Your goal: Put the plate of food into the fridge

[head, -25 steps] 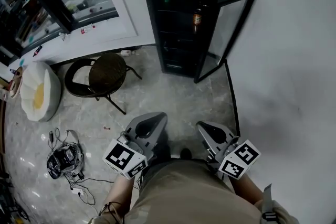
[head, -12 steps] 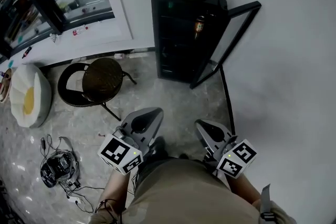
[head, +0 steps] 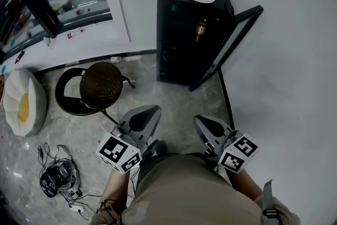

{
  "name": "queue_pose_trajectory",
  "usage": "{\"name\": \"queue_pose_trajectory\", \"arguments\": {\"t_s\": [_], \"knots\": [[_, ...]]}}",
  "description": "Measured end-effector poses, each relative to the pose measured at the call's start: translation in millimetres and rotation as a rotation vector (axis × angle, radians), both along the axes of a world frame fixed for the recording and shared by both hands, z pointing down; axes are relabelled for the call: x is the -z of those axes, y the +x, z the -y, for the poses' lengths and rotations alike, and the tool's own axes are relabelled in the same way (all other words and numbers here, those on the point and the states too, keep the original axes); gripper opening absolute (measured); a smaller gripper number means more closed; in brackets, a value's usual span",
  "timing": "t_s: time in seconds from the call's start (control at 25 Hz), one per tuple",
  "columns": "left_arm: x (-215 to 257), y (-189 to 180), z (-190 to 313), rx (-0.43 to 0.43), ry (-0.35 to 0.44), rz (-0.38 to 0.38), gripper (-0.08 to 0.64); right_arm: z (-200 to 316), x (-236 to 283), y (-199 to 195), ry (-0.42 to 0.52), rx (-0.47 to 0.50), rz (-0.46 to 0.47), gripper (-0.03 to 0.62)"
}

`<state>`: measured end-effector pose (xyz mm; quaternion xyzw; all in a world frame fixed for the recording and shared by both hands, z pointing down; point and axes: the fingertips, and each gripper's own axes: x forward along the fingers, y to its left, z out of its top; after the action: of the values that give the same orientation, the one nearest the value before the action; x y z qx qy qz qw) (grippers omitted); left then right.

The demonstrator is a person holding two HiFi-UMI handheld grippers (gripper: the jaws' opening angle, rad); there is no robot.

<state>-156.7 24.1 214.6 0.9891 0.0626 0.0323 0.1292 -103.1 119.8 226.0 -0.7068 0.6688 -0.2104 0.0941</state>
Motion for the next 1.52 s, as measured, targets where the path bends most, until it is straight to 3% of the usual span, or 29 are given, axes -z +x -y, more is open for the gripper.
{"name": "queue_pose_trajectory", "arguments": {"t_s": [0.36, 0.72, 1.0, 1.52], "knots": [[-12, -9, 28, 0.008, -0.022, 0.009, 0.011, 26, -9, -5, -0.025, -0.005, 0.021, 0.021], [-14, 9, 41, 0.029, 0.011, 0.034, 0.011, 44, -15, 16, -0.024, 0.019, 0.06, 0.021], [-9, 51, 46, 0.036, 0.045, 0.06, 0.011, 54, -19, 58, -0.014, 0.032, 0.106, 0.021], [-3, 140, 48, -0.013, 0.2, 0.157, 0.011, 63, -25, 140, -0.003, 0.025, 0.182, 0.021]]}}
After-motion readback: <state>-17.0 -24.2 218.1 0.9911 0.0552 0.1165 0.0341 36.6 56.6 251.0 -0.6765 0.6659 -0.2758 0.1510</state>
